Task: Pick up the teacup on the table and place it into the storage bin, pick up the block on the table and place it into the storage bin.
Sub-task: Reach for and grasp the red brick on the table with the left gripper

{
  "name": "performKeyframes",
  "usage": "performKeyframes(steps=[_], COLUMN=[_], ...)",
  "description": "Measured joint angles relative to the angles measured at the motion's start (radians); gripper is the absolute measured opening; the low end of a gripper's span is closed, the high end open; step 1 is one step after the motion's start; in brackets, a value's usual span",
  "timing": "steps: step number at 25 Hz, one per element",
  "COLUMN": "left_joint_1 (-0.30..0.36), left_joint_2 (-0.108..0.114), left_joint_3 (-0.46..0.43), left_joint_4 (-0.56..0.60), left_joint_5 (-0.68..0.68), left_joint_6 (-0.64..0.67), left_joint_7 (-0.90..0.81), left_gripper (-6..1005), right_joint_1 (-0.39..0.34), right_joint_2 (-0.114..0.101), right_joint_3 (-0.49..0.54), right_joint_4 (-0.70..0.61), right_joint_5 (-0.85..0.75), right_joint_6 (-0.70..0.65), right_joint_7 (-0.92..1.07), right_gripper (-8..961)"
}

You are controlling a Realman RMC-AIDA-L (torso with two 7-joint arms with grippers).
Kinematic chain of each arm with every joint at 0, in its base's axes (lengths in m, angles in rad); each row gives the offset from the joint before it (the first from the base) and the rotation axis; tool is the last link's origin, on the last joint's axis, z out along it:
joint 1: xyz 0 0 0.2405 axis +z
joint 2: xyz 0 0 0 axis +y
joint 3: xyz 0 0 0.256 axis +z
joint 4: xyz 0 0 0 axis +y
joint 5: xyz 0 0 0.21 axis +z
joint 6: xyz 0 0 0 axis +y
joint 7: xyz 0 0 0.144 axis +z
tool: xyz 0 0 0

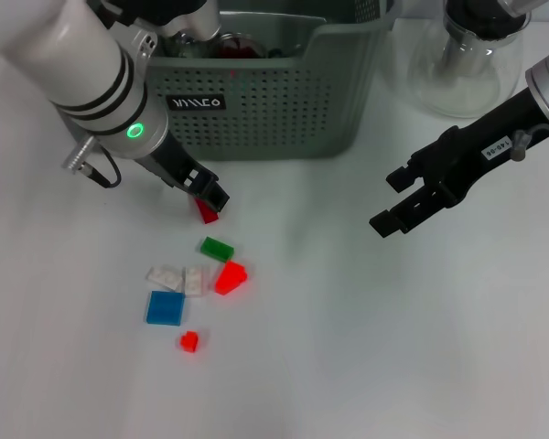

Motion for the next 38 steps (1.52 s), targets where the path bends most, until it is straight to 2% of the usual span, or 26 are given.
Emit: performKeyframes(steps=[16, 38], left_joint_1=[-0.047, -0.054], left_joint_2=[-0.005, -0.001], left_joint_3=[0.015, 0.032], left_joint_4=[-0.122, -0.176], left_joint_5=[0.000, 0.012], left_joint_6=[-0.091, -0.146], left_joint_7=[-0.068, -0.110], left_gripper=[702, 691], right_joint_1=[0.000, -0.008], right_joint_2=[0.000, -0.002], right_joint_3=[-0.006, -0.007], right_joint_4=[0.000, 0.001], right_joint_5=[0.000, 0.000], right_joint_6=[0.010, 0.020], right_joint_7=[-0.017, -0.029], right_gripper=[927, 928])
